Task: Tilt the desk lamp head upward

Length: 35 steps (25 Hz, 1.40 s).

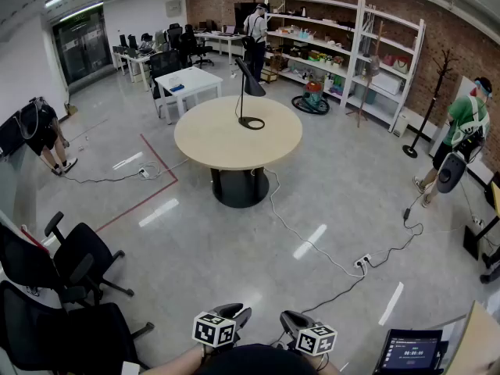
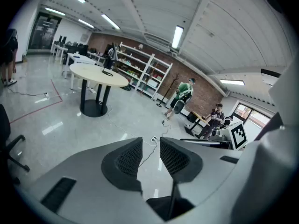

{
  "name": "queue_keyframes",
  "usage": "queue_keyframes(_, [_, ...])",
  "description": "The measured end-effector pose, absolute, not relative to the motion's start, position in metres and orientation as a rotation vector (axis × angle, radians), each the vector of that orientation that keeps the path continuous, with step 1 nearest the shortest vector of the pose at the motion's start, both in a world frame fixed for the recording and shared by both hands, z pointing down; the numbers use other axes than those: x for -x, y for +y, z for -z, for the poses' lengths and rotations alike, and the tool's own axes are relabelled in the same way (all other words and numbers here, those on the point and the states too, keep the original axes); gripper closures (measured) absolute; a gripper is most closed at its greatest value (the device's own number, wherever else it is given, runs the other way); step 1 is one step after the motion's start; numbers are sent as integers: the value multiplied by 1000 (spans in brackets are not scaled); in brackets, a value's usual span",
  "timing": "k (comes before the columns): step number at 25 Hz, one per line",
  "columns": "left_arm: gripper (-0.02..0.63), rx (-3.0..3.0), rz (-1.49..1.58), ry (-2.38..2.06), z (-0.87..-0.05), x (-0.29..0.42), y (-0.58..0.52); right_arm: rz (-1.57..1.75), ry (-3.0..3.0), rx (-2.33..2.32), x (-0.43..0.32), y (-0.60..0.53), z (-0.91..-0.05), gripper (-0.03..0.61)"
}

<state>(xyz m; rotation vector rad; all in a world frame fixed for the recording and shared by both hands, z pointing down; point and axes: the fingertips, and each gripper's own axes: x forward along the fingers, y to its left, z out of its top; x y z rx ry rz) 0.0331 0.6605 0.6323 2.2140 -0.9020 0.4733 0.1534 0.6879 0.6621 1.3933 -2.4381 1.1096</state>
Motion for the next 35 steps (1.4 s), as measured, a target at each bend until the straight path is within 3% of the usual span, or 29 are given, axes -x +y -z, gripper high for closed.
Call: queue_keyframes(35, [491,-2169,-462,-1016,-631,-50,648,-988,-2484,-1296,-171,666,-658,535])
